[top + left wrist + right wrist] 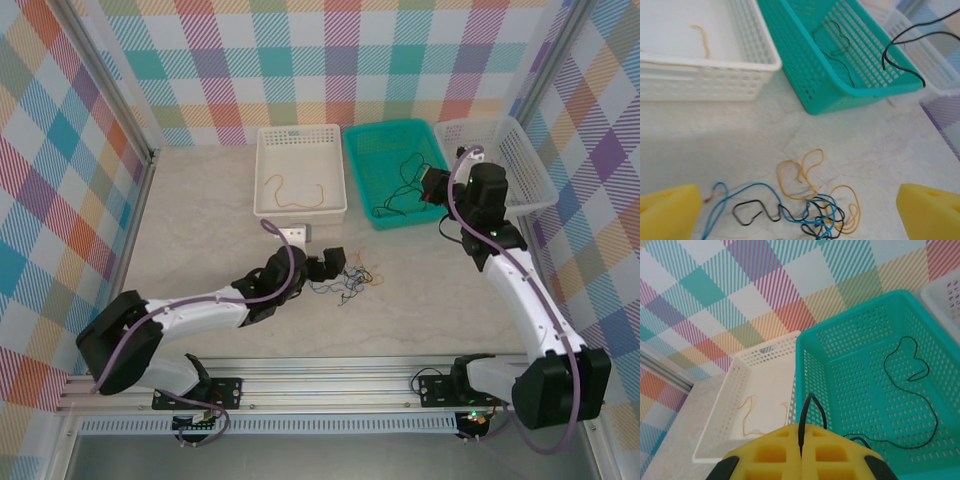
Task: Untangle the cables
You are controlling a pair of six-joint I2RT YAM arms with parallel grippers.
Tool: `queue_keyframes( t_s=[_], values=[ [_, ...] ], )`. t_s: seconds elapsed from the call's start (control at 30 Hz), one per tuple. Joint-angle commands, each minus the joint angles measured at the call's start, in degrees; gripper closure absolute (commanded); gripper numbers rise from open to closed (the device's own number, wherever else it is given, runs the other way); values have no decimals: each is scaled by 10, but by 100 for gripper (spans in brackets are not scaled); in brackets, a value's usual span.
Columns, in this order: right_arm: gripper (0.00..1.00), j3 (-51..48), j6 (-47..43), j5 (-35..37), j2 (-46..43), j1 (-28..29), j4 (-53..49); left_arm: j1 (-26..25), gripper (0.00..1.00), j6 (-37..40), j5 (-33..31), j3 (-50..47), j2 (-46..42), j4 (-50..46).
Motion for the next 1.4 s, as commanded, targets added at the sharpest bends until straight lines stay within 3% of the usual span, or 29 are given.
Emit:
queue_keyframes(
  t_s=[0.0, 0.2, 0.33, 0.5, 0.6, 0.63, 0.67, 0.7, 0.9, 1.3, 1.37],
  values=[
    [100, 35, -10, 23, 41, -3, 53, 6, 0, -43, -106, -41, -58, -36],
    [100, 103, 16, 36, 151, -3, 70, 14, 0, -116, -187, -105, -156, -88],
    [100, 162, 22, 15, 235, -3, 111, 29, 0, -171, -199, -118, -207, -156],
    [98, 226, 56, 28, 339, 0, 150, 46, 0, -185, -190, -131, -233, -169],
    [68, 253, 71, 40, 383, 1, 130, 53, 0, -189, -186, -119, -223, -193],
    [48, 251, 72, 45, 386, 1, 120, 53, 0, -188, -183, -119, -219, -192],
    [34, 245, 72, 54, 383, 2, 109, 54, 0, -186, -179, -120, -216, -181],
    [27, 238, 71, 65, 377, 2, 99, 55, 0, -185, -175, -122, -212, -172],
    [0, 162, 39, 114, 293, 3, 57, 69, 0, -164, -135, -103, -166, -149],
    [0, 33, 5, 25, 112, 3, -53, 80, 0, -113, 10, 5, -66, -162],
    [0, 14, 10, 11, 86, 3, -70, 88, 0, -99, 59, 32, -54, -173]
  ],
)
